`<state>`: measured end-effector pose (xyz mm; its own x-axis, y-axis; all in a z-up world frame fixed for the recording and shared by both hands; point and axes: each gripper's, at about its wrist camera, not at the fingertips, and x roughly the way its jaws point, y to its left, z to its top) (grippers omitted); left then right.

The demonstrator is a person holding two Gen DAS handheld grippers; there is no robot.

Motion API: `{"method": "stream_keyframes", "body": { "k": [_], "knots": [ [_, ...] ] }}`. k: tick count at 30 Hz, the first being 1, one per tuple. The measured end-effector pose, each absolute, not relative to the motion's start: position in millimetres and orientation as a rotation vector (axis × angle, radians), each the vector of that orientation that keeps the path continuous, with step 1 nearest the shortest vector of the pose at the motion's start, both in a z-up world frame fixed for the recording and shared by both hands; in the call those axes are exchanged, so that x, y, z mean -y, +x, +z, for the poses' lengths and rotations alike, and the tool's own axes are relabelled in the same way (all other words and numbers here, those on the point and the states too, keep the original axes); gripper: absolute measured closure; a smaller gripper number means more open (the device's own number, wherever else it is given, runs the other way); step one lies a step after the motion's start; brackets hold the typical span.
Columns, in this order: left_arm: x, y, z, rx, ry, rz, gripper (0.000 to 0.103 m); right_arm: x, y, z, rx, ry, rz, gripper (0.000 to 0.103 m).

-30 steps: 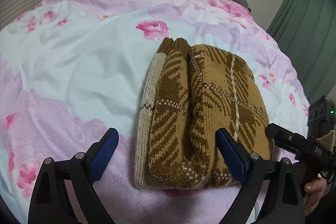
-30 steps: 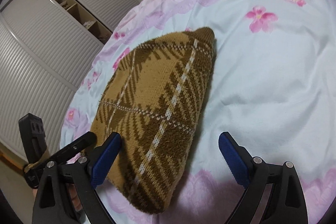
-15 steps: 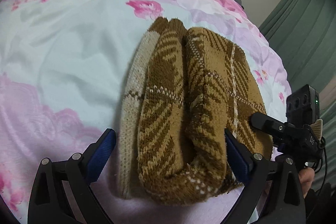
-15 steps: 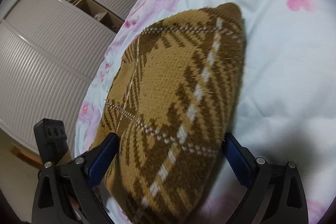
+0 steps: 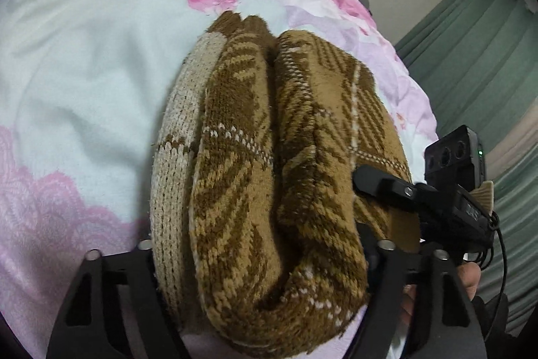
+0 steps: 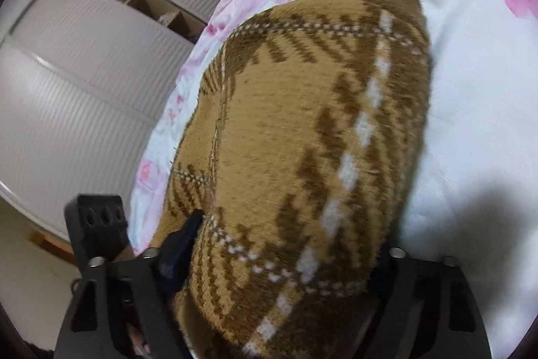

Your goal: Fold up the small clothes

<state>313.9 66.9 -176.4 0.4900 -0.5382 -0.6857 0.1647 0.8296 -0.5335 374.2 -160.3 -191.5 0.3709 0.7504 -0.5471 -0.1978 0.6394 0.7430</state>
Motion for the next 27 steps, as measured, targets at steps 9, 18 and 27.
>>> {"method": "stream_keyframes", "body": {
  "k": [9, 18, 27],
  "knots": [
    [-69, 292, -143, -0.933, -0.401, -0.476, 0.044, 161, 347, -161, -0.945, 0.685, 0.655, 0.044],
    [-101, 266, -92, -0.849, -0.387, -0.479, 0.044, 137, 322, -114, -0.879, 0.663, 0.685, 0.044],
    [-203, 257, -43, -0.756, -0.375, -0.394, 0.044, 38, 329, -75, -0.842, 0.637, 0.768, 0.044]
  ]
}}
